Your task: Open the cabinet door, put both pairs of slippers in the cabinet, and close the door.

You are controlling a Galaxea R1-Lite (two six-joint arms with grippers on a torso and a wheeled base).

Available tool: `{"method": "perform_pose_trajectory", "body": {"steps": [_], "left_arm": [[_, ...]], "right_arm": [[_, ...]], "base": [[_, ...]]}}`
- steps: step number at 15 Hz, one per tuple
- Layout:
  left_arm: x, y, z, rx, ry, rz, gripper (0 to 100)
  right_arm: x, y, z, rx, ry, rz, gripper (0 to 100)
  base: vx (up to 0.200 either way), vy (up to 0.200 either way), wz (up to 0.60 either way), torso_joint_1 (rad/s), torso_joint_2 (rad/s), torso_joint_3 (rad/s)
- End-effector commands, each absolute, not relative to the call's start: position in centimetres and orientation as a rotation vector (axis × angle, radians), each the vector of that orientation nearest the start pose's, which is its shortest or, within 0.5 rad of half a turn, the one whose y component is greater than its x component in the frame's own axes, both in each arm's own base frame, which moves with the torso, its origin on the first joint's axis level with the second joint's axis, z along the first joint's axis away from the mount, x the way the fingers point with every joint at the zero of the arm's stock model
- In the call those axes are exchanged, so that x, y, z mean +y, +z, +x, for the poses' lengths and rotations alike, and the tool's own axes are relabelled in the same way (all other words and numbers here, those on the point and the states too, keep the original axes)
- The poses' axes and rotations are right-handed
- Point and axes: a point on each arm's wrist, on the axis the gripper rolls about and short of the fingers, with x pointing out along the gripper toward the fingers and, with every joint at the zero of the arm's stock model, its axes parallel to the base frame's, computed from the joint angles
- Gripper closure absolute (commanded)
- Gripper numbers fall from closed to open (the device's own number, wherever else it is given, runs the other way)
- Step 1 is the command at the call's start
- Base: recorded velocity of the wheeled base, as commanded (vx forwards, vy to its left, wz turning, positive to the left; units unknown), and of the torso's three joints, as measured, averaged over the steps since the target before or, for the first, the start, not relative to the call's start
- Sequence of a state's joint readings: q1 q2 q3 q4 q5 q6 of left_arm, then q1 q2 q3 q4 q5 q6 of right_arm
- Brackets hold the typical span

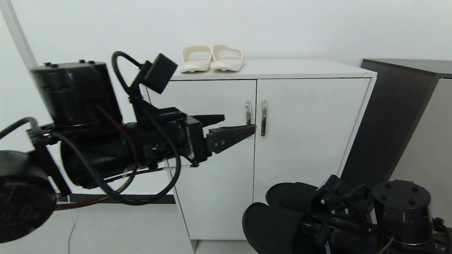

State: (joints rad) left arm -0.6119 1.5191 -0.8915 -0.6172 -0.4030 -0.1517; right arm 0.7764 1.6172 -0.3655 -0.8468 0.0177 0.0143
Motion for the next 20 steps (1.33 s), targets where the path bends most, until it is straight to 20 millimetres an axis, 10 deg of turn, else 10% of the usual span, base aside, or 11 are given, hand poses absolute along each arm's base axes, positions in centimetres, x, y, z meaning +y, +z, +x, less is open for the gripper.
{"method": "perform_pose_trajectory", "body": {"steps": [1,9,20], "left_arm": [[-19.4,24.3,24.6,0.14,-1.037,-0.139,0],[-24.9,23.4,31.6,0.163,-1.114,-0.239,0],[-23.4,22.9,32.8,0.202,-1.048,-0.296,0]], "right_arm": [[16.6,11.4,16.8,0.405,0.781,-0.146,100],[16.6,11.1,16.8,0.409,0.778,-0.148,100],[16.5,10.9,16.8,0.413,0.778,-0.152,100]], "base": [[0.0,0.0,0.0,0.0,0.0,0.0],[0.0,0.0,0.0,0.0,0.0,0.0],[0.0,0.0,0.0,0.0,0.0,0.0]]}}
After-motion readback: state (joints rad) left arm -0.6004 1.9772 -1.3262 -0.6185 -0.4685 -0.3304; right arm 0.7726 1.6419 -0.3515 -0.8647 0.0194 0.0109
